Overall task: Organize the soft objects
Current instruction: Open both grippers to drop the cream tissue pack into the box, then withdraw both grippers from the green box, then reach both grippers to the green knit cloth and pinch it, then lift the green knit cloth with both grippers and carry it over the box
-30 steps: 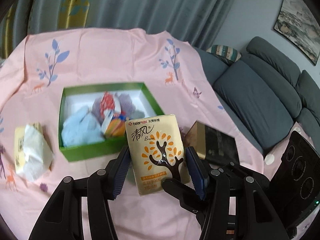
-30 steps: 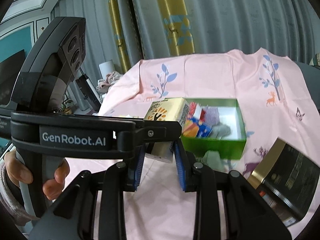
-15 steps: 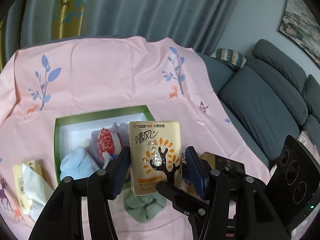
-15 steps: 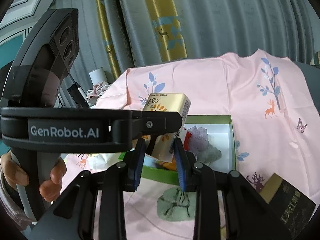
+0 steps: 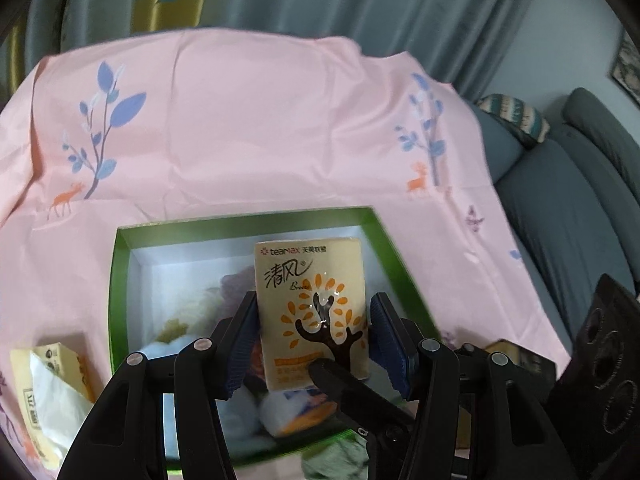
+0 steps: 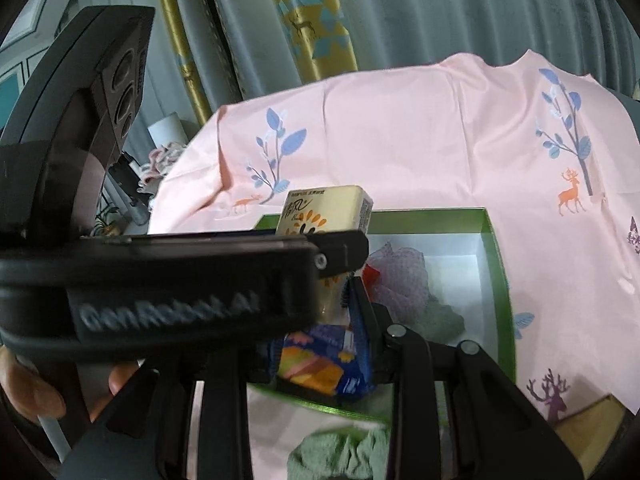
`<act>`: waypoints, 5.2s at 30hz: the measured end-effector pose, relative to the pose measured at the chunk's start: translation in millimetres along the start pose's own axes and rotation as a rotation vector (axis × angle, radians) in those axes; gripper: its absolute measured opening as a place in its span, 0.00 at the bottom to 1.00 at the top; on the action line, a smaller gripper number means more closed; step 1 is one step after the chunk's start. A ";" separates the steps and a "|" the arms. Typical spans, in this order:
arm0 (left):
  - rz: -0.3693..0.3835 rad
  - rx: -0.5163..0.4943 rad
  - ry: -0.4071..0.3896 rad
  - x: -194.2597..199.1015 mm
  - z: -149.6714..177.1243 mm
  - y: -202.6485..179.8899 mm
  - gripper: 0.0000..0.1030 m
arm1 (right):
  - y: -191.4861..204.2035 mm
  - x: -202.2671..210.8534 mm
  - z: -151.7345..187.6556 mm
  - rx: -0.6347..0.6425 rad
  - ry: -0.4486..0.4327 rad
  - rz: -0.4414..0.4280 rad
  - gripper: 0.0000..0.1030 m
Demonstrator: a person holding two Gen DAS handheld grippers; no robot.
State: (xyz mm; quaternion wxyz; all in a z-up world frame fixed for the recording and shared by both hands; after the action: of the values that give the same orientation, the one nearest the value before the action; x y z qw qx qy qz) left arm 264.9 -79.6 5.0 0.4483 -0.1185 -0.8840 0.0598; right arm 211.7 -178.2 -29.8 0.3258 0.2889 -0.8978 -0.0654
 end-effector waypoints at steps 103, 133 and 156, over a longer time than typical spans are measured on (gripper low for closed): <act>0.187 -0.014 0.265 16.7 193.1 8.8 0.55 | 28.6 74.8 170.1 0.137 0.346 -0.035 0.59; 0.161 -0.045 0.079 99.6 182.2 -6.3 0.12 | 75.0 110.1 123.8 0.228 0.181 -0.009 0.08; 0.130 -0.078 -0.049 96.3 37.1 -16.0 0.12 | 51.4 81.7 -4.7 0.211 0.042 0.044 0.08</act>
State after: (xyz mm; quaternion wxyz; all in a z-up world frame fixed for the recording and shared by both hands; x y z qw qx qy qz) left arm 177.6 -69.6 61.4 0.4170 -0.1914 -0.8867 0.0570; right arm 139.4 -181.4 34.3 0.3134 0.3030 -0.8989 0.0429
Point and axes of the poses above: each gripper's, at about its wrist camera, not at the fingertips, and x roughly against the way its jaws point, y to its left, z to its underside, the point moved 2 cm from there along -x, roughly the way its jaws point, and after that the axes turned 7 degrees about -z, right-handed, at the moved point
